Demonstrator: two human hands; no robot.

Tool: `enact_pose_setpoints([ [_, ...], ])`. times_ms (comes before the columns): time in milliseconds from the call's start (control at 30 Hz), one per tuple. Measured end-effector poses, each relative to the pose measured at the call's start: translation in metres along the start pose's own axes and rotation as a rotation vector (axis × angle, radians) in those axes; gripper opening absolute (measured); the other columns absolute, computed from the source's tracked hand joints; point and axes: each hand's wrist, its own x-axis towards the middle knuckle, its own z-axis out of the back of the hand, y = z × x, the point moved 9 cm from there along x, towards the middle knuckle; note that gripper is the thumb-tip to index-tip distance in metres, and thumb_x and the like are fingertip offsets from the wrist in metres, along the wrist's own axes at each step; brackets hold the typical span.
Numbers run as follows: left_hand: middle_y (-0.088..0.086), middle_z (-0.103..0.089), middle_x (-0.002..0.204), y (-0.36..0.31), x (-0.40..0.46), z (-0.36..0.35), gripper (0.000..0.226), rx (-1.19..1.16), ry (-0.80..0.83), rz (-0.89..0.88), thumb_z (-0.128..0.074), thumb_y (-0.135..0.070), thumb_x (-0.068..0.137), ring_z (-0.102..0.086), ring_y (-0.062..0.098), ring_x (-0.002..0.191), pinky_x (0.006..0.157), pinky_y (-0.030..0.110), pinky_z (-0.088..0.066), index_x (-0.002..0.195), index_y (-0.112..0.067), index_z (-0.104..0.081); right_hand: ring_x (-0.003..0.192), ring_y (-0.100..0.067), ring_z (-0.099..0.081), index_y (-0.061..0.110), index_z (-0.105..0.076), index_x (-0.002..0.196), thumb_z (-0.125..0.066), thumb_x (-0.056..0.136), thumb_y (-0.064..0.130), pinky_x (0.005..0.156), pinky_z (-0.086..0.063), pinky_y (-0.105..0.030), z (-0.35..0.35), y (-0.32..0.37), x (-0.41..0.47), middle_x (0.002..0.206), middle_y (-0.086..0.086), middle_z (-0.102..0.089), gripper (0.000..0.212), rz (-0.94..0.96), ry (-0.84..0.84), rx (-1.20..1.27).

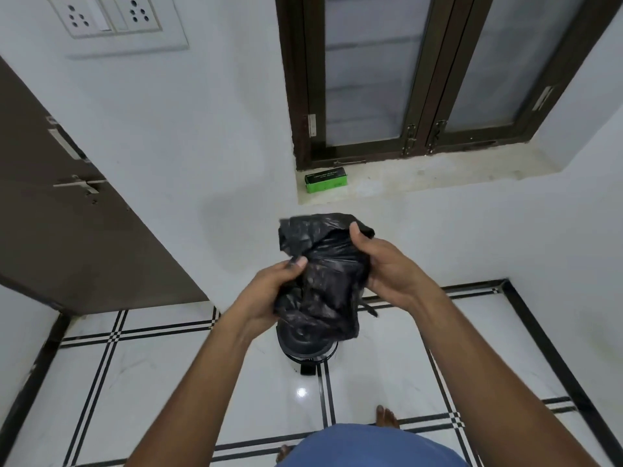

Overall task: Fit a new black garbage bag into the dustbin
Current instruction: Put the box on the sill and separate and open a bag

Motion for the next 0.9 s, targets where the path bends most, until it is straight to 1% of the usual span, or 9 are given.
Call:
enact_pose_setpoints([
  [100, 0.017, -0.078, 0.134, -0.012, -0.002, 0.034, 0.042, -0.264, 0.003, -0.092, -0.057, -0.035, 0.111, -0.075, 0.029, 0.122, 0.103, 0.045, -0.064, 0.133, -0.005, -0.075, 0.138, -0.039, -0.068, 0.000, -0.073, 0.140, -0.071, 0.107, 0.037, 0.118, -0.055, -0.051, 0.041, -0.005, 0.002, 0.139, -0.021, -0.076, 0.050, 0.038, -0.178, 0.050],
  [200, 0.006, -0.077, 0.094, -0.006, -0.006, 0.083, 0.029, -0.462, -0.161, -0.122, -0.059, -0.027, 0.112, -0.079, 0.015, 0.082, 0.083, 0.034, -0.068, 0.100, -0.007, -0.076, 0.119, -0.034, -0.080, 0.012, -0.078, 0.132, -0.068, 0.109, 0.042, 0.107, -0.061, -0.055, 0.069, -0.011, -0.008, 0.133, -0.018, -0.080, 0.040, 0.015, -0.326, 0.120],
  [300, 0.000, -0.066, 0.082, -0.007, -0.014, 0.118, 0.020, -0.629, -0.220, -0.153, -0.058, -0.021, 0.113, -0.067, 0.008, 0.061, 0.074, 0.032, -0.068, 0.095, -0.014, -0.065, 0.110, -0.032, -0.083, 0.014, -0.078, 0.132, -0.065, 0.110, 0.045, 0.095, -0.064, -0.052, 0.083, -0.017, -0.020, 0.128, -0.016, -0.083, 0.040, 0.026, -0.417, 0.152],
  [400, 0.006, -0.071, 0.097, -0.004, -0.018, 0.121, 0.021, -0.297, -0.260, -0.084, -0.068, -0.035, 0.107, -0.068, 0.019, 0.074, 0.086, 0.039, -0.067, 0.108, -0.013, -0.066, 0.102, -0.028, -0.083, 0.010, -0.077, 0.127, -0.068, 0.108, 0.047, 0.085, -0.065, -0.043, 0.069, -0.024, -0.025, 0.113, -0.013, -0.085, 0.042, 0.028, -0.396, 0.124],
  [500, 0.005, -0.066, 0.107, -0.006, -0.029, 0.099, 0.050, 0.233, -0.394, -0.150, -0.081, -0.053, 0.093, -0.065, 0.021, 0.082, 0.087, 0.045, -0.062, 0.121, -0.014, -0.065, 0.080, -0.021, -0.077, 0.007, -0.076, 0.115, -0.067, 0.108, 0.052, 0.071, -0.062, -0.033, 0.028, -0.040, -0.021, 0.092, -0.010, -0.079, 0.047, -0.013, -0.319, 0.044],
  [600, 0.001, -0.076, 0.103, 0.007, -0.033, 0.042, 0.063, 0.409, -0.126, -0.138, -0.091, -0.061, 0.078, -0.076, 0.018, 0.080, 0.079, 0.039, -0.067, 0.117, -0.016, -0.071, 0.099, -0.029, -0.079, -0.007, -0.072, 0.133, -0.061, 0.110, 0.053, 0.086, -0.066, -0.038, -0.017, -0.056, -0.020, 0.117, -0.021, -0.079, 0.065, -0.031, -0.250, 0.011],
  [700, -0.001, -0.083, 0.102, 0.027, -0.032, 0.026, 0.041, 0.509, 0.014, -0.110, -0.093, -0.042, 0.085, -0.079, 0.013, 0.090, 0.073, 0.023, -0.062, 0.113, -0.017, -0.079, 0.128, -0.043, -0.073, -0.006, -0.071, 0.140, -0.061, 0.110, 0.052, 0.114, -0.057, -0.053, -0.040, -0.067, -0.019, 0.137, -0.029, -0.075, 0.066, -0.036, -0.184, -0.016],
  [800, 0.016, -0.085, 0.101, 0.031, -0.026, 0.059, 0.022, 0.382, -0.015, -0.100, -0.078, -0.020, 0.102, -0.082, 0.031, 0.093, 0.084, 0.038, -0.069, 0.109, 0.000, -0.079, 0.134, -0.049, -0.069, -0.006, -0.072, 0.137, -0.072, 0.107, 0.038, 0.118, -0.054, -0.059, -0.033, -0.066, -0.022, 0.136, -0.031, -0.074, 0.053, 0.015, -0.194, -0.024],
  [900, 0.029, -0.079, 0.123, 0.033, -0.025, 0.101, 0.030, -0.182, -0.063, 0.021, -0.049, -0.007, 0.113, -0.083, 0.032, 0.099, 0.084, 0.040, -0.070, 0.127, 0.011, -0.069, 0.115, -0.041, -0.080, -0.004, -0.079, 0.117, -0.082, 0.099, 0.039, 0.105, -0.063, -0.049, -0.002, -0.058, -0.038, 0.112, -0.020, -0.084, 0.047, 0.057, -0.356, -0.186],
])
